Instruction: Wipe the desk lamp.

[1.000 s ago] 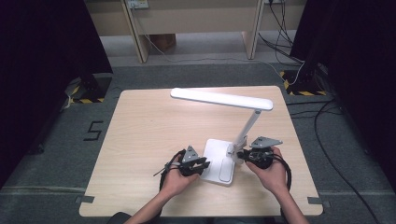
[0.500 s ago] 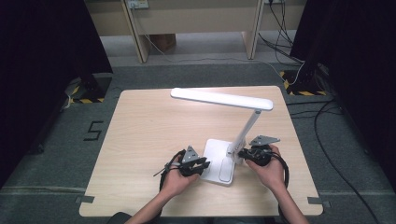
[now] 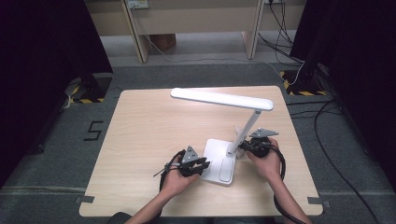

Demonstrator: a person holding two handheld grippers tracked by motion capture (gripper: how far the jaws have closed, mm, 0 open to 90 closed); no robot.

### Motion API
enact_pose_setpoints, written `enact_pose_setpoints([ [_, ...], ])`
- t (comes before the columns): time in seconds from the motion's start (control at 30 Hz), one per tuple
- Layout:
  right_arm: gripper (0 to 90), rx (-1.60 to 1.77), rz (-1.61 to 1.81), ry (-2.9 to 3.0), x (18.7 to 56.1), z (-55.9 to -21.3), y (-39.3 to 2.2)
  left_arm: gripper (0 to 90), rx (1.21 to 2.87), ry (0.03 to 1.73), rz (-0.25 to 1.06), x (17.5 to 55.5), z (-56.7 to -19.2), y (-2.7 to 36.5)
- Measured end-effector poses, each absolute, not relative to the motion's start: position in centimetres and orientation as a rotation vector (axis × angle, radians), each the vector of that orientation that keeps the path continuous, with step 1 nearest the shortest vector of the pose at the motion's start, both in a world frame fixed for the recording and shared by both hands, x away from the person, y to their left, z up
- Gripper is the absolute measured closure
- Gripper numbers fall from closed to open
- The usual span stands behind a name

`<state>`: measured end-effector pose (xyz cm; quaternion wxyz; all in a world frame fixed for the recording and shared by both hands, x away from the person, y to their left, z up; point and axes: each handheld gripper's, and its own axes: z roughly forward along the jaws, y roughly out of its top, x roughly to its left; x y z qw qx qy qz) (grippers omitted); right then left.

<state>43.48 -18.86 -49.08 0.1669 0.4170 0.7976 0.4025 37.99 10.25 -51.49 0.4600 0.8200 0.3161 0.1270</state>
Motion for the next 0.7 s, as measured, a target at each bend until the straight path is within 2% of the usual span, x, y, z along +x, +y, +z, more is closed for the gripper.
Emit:
enact_pose_setpoints([
  [0.27, 80.8, 1.227, 1.146, 2.283, 43.9, -49.3, -18.8, 73.1, 2.015, 0.782, 0.312, 38.0, -51.5, 10.2],
  [0.7, 81.0, 1.292, 1.195, 2.430, 40.7, -49.0, -18.9, 73.1, 2.019, 0.782, 0.313, 38.0, -51.5, 10.2],
])
